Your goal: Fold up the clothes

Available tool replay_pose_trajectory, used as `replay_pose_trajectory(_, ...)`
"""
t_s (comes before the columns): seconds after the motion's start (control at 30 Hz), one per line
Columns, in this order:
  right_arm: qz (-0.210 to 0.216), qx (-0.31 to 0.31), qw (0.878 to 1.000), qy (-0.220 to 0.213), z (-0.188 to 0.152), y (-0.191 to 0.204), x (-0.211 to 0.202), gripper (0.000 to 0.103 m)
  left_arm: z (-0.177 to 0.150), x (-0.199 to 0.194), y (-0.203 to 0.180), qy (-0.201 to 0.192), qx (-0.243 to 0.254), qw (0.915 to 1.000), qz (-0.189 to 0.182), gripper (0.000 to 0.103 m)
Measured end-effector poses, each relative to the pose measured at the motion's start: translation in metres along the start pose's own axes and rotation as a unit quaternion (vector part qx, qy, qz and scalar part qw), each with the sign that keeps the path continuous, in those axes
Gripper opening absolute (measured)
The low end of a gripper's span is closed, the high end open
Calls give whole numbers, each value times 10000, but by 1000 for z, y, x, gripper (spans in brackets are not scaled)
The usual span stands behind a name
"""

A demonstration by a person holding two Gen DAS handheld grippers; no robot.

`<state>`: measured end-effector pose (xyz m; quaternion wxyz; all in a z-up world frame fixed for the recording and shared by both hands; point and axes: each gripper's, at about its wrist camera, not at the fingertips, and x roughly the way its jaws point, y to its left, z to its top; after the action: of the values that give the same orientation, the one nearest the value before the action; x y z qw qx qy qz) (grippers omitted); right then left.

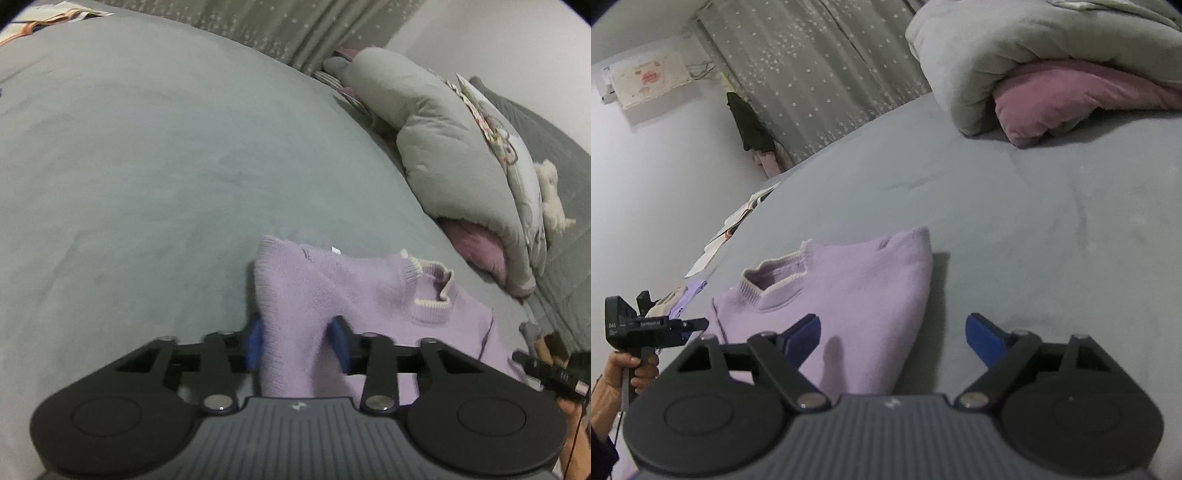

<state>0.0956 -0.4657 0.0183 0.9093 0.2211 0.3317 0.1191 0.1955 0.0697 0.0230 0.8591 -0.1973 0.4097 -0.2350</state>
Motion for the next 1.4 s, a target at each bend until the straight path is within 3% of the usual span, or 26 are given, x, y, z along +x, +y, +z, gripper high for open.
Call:
replay_pose_trajectory(0.13,204,-209,9993,254,8,7,19,41,0,-1,-3,-121,119,9999,-3,13)
replay_pose_trajectory(0.2,65,-474,9983,318,8,15,25,30,-1,-2,-4,-211,140,9997,46,9)
replay_pose_trajectory(0.23,36,-567,9980,276,10,17,24,18,-2,-3,-5,-260,135,9995,77,9)
replay_pose_trajectory(0.33,-101,-769,9968,170,13,25,17,11,-5,-9,-6,-443,18,9989,170,8)
replay_pose_trajectory(0.63,-1070,-1765,9778,-372,18,78,0,10,0,-24,-6,-909,-189,9954,229,8)
replay_pose_trajectory(0.77,-1310,-1843,9740,-113,9,75,13,10,-6,-9,1,-684,-78,9960,571,9)
replay_pose_trajectory(0.87,-1543,-1868,9702,107,-3,66,26,12,-7,-5,11,-704,-322,9959,466,11)
replay_pose_trajectory(1.0,-1623,-1766,9708,-51,0,68,19,19,-2,-14,12,-711,-352,9957,474,13)
replay_pose_trajectory(1.1,-1801,-1634,9696,-267,0,68,9,31,2,-32,15,-920,-451,9926,657,14)
replay_pose_trajectory(1.17,-1806,-1341,9736,-388,3,61,-6,41,3,-46,20,-1051,-624,9893,793,19)
replay_pose_trajectory(1.27,-1679,-857,9808,-497,2,51,-23,42,-3,-70,28,-1068,-828,9877,785,21)
replay_pose_trajectory(1.33,-1573,-499,9849,-526,0,45,-35,44,-11,-85,25,-995,-840,9880,824,26)
replay_pose_trajectory(1.4,-1466,-156,9877,-521,-4,40,-45,46,-23,-95,17,-907,-797,9889,869,37)
